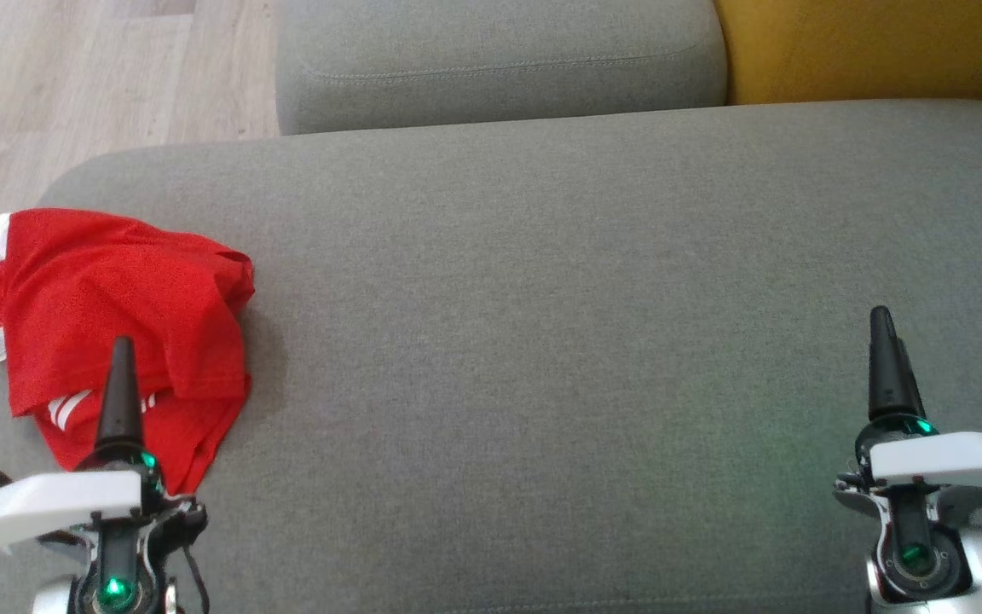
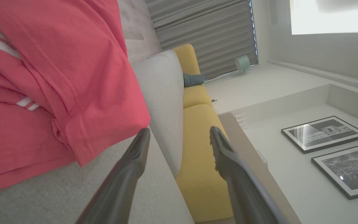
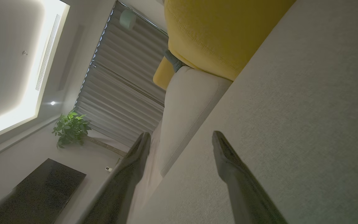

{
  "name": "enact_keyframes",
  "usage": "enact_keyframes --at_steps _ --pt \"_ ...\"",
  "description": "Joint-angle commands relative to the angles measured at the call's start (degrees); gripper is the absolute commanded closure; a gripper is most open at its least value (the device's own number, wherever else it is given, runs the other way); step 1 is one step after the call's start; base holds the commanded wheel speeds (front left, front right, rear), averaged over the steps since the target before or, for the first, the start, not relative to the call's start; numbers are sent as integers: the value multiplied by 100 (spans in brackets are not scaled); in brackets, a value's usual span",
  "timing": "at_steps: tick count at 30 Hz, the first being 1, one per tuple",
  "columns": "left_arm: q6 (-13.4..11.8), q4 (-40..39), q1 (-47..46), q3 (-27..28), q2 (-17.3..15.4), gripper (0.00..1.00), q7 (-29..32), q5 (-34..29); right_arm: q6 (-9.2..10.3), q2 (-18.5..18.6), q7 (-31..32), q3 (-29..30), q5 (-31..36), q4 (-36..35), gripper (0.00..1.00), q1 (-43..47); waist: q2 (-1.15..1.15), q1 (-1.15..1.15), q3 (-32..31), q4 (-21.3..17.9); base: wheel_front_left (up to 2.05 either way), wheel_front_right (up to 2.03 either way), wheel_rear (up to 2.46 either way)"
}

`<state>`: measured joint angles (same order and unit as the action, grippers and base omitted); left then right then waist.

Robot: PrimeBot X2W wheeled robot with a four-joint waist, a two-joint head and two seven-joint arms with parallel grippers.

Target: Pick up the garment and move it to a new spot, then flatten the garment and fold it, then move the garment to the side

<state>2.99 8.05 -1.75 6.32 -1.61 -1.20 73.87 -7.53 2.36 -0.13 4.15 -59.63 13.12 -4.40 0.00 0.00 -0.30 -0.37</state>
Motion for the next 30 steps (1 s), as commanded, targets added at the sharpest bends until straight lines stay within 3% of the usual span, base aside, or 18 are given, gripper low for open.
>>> enact_keyframes --at_steps 1,24,30 --pt "-6 -280 -334 66 -80 0 -64 -154 2 72 -77 -64 185 -249 0 -335 0 0 -1 3 0 0 0" --pt "-96 -1059 -351 -895 -147 0 -449 -3329 2 67 -546 -540 3100 -506 0 -486 0 0 18 -22 0 0 0" --pt "-279 -1140 -383 -1225 -266 0 -549 -3957 3 51 -648 -706 3728 -640 0 -508 0 0 49 -69 0 0 0"
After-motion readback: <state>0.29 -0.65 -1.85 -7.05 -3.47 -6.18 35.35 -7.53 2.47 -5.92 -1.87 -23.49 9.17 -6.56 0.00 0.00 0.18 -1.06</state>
